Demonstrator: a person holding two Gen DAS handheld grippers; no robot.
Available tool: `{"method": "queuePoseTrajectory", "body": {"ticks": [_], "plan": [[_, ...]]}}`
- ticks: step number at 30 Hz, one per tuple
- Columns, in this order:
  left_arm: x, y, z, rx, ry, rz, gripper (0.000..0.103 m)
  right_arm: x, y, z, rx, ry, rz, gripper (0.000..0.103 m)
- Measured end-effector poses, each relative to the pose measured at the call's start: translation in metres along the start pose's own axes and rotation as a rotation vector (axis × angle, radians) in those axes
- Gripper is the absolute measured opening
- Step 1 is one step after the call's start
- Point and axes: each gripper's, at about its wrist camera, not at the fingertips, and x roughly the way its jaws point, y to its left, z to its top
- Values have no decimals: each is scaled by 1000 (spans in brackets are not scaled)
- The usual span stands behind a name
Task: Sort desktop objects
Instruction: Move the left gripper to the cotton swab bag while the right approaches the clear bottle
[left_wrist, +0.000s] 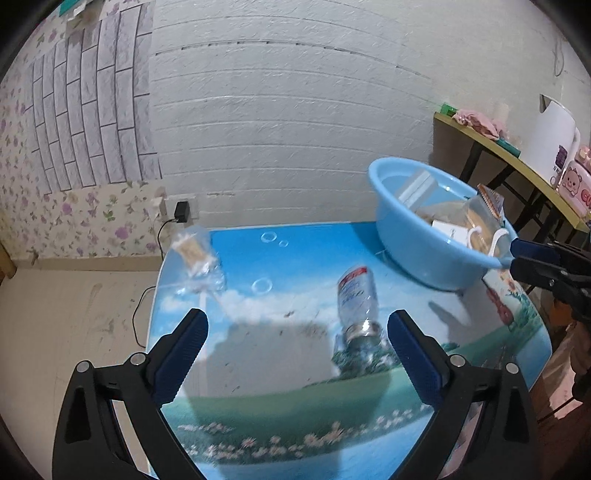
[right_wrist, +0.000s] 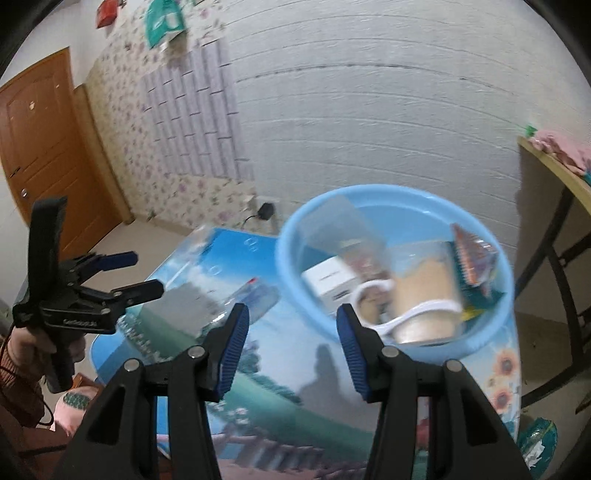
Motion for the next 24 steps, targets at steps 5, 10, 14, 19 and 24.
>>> {"method": "queuePoseTrajectory", "body": {"ticks": [5,10,14,19,24], "plan": [[0,14,-10,-9,13,0,98,12,22,-7,-26,48,11,49],[6,29,-15,-20,42,18,98,35,38,-6,-11,104,13,49],[14,45,-15,-36,66,22,98,60,48,-3,24,172,24,49],[25,64,-11,-46,89,30,98,93,61,1,81,235,39,49],[38,76,-2,-35,101,35,98,123,75,5,113,274,-2,49]]}}
